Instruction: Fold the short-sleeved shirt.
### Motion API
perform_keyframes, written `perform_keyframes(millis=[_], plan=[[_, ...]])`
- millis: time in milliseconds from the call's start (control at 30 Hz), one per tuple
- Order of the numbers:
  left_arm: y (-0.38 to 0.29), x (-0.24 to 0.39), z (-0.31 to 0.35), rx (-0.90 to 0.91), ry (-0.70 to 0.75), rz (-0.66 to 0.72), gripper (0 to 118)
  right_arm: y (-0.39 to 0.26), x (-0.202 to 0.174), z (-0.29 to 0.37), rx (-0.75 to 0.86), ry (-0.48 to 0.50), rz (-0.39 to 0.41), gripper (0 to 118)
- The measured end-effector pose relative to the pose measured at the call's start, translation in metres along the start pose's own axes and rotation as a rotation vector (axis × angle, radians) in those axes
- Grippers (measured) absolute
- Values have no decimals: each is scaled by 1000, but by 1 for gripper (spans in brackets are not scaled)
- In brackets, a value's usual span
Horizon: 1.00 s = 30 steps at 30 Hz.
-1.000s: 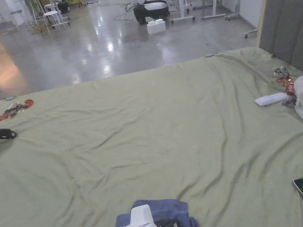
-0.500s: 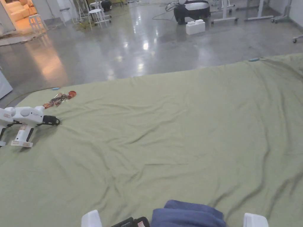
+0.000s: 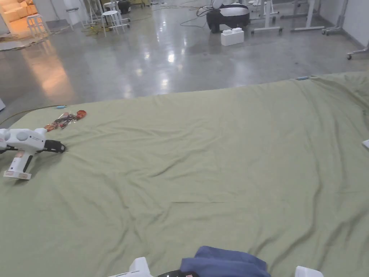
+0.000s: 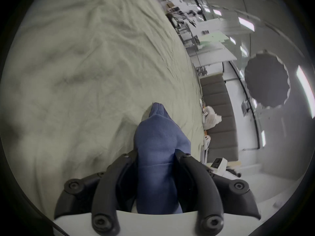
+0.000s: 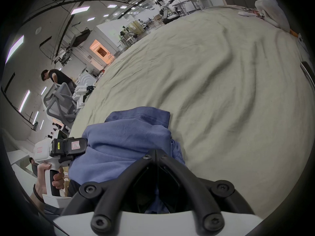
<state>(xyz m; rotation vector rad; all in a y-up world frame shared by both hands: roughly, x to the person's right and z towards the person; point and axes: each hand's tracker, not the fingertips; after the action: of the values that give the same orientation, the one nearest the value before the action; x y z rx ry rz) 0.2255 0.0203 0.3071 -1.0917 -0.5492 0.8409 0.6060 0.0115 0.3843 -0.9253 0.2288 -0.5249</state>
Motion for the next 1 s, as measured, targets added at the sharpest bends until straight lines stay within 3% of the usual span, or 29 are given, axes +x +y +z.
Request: perform_keyframes(millis=[167,300,400,533,600,667,767,833,900,1000], plan=[[2,8,23,62,-81,45,30,3,-14,17,3,4,63,0],[24,2,109,169,-8,-51,30,-2,-16,34,11,3,65,0],[53,-25,203,289,188,-56,30,-11,-10,40,0,-8,76,0],[91,-63,311,433,579,-45,30,-24,-1,43,-31,2,40,0],[106,-83,329,426,651,20,30,-29,2,41,-41,19,9,0],[109,-99,329,455,625,47,32,-32,3,37,-51,24,-13,0],[110,-111,309,476,617,55,62,-32,-3,38,-56,13,6,0],[112,-113,305,493,704,54,67,-30,4,38,-49,14,32,0],[112,-102,299,504,878,48,88,-26,4,45,-27,17,58,0],[111,-64,299,521,1087,-182,89,-16,7,54,9,9,69,0]])
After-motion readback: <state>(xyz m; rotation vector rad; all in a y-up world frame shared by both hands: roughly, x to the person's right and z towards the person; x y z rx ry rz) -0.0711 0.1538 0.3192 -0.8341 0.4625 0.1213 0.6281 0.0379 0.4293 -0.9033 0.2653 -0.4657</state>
